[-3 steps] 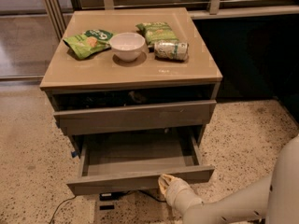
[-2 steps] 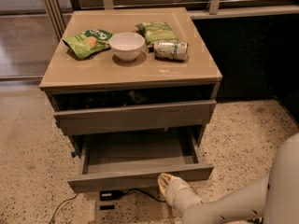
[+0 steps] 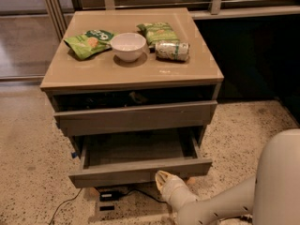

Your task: Close middle drawer

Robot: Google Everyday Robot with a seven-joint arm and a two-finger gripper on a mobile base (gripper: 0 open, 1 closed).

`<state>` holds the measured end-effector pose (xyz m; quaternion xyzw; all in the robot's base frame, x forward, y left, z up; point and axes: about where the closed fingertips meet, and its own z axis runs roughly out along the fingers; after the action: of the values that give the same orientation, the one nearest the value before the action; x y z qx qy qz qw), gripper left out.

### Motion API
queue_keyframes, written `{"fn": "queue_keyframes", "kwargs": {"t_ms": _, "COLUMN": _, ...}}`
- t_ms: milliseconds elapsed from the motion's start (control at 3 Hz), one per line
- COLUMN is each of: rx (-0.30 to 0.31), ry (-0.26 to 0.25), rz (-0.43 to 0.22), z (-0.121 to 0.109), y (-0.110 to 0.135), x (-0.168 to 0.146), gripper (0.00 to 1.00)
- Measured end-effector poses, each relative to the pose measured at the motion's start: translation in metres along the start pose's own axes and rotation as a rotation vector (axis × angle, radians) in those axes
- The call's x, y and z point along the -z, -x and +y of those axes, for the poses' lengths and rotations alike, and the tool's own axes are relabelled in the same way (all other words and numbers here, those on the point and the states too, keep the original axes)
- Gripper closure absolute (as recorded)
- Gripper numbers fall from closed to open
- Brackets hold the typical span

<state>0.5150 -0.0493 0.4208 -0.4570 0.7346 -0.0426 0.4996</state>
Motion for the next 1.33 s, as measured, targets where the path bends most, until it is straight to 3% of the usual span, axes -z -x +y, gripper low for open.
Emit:
{"fn": "queue_keyframes", "kwargs": {"t_ms": 333, "rx": 0.0, "ry": 0.0, "rz": 0.0, "z": 0.0, "y": 0.0, "x": 0.0, "gripper": 1.0}}
{"fn": "queue_keyframes", "kwargs": {"t_ms": 667, "rx": 0.001, "ry": -0.03, "rz": -0.028, "z": -0.004, "y": 0.003, "x": -0.02, "gripper": 1.0}}
{"fn": "queue_keyframes", "kwargs": {"t_ms": 1333, "rx": 0.017, "ry": -0.029, "rz": -0.084, "z": -0.011, "y": 0.008, "x": -0.046, "gripper": 1.0}}
